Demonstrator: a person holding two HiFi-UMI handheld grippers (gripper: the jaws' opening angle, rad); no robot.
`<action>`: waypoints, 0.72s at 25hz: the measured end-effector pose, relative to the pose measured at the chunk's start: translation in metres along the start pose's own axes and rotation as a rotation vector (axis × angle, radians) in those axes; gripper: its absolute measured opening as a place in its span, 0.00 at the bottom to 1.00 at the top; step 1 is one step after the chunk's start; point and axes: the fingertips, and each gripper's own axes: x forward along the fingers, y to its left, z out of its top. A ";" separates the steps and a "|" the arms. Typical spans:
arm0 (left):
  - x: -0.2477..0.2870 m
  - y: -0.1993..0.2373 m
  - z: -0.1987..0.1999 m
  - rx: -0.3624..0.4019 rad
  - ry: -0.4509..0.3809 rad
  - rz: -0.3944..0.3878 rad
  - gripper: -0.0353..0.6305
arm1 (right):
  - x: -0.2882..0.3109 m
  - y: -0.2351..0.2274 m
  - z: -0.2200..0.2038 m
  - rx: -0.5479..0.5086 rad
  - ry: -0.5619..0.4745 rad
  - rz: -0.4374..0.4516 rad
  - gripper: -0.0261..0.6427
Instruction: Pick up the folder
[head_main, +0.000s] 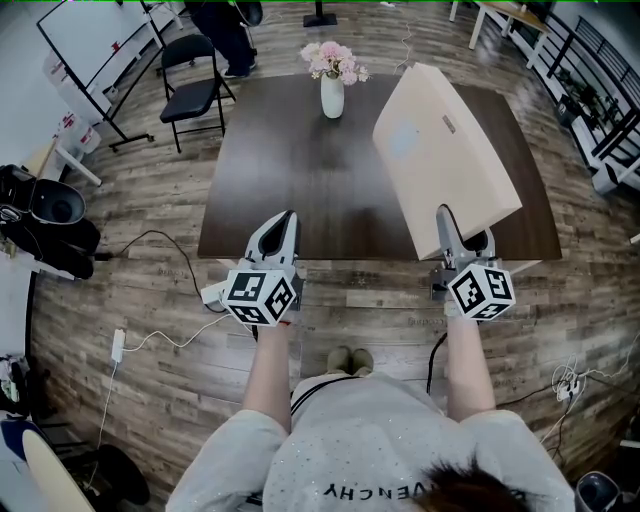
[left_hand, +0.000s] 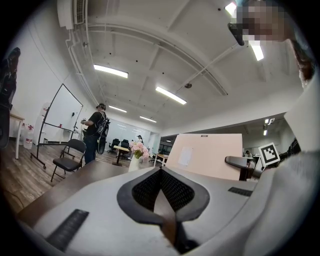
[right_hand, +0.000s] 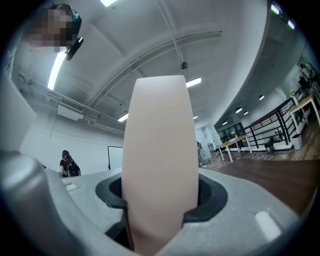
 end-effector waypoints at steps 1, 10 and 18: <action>0.000 0.000 0.000 -0.001 0.001 0.001 0.05 | 0.000 0.000 0.000 0.001 0.001 -0.001 0.45; -0.001 0.001 -0.003 -0.002 0.006 0.006 0.05 | -0.002 -0.004 -0.002 0.003 0.004 -0.011 0.45; -0.001 0.002 -0.005 -0.013 0.011 0.009 0.05 | -0.001 -0.005 -0.004 0.005 0.007 -0.016 0.45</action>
